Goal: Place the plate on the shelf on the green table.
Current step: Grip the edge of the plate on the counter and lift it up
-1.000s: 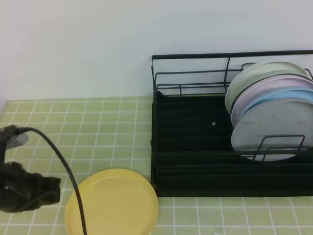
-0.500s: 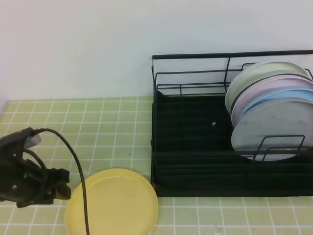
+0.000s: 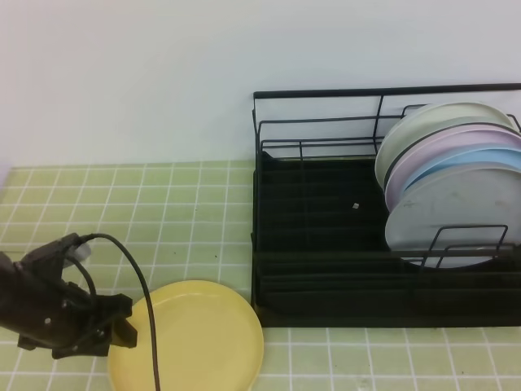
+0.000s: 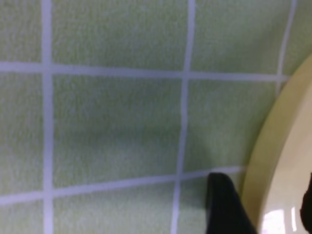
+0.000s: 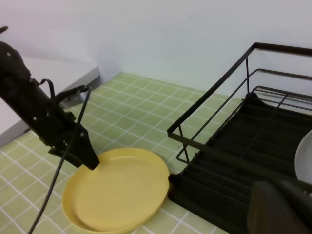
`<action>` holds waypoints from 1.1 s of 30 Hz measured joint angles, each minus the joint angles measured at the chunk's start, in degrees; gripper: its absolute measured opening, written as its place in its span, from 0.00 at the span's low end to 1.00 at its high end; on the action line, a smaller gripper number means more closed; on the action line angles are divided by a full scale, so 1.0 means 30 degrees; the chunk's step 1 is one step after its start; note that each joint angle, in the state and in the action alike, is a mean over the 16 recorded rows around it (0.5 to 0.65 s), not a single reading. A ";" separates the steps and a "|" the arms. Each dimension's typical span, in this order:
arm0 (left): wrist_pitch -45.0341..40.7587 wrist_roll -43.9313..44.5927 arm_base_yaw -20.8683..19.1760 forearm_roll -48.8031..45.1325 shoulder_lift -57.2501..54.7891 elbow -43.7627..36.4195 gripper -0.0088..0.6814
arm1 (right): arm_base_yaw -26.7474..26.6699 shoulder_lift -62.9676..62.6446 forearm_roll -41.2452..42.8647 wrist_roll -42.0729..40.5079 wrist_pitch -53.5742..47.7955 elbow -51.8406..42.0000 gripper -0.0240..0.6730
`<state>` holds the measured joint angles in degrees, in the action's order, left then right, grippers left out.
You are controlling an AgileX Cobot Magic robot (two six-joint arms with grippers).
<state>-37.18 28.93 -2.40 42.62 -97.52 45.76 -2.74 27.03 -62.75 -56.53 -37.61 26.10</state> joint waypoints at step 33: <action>-0.1943 0.0761 -0.0010 -0.0374 0.6329 0.1653 0.02 | 0.0000 0.0004 -0.1017 -0.0421 -0.0016 0.0011 0.03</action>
<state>-43.01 31.21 -2.43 41.50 -78.53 50.72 -2.74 27.05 -65.80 -57.80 -37.66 26.13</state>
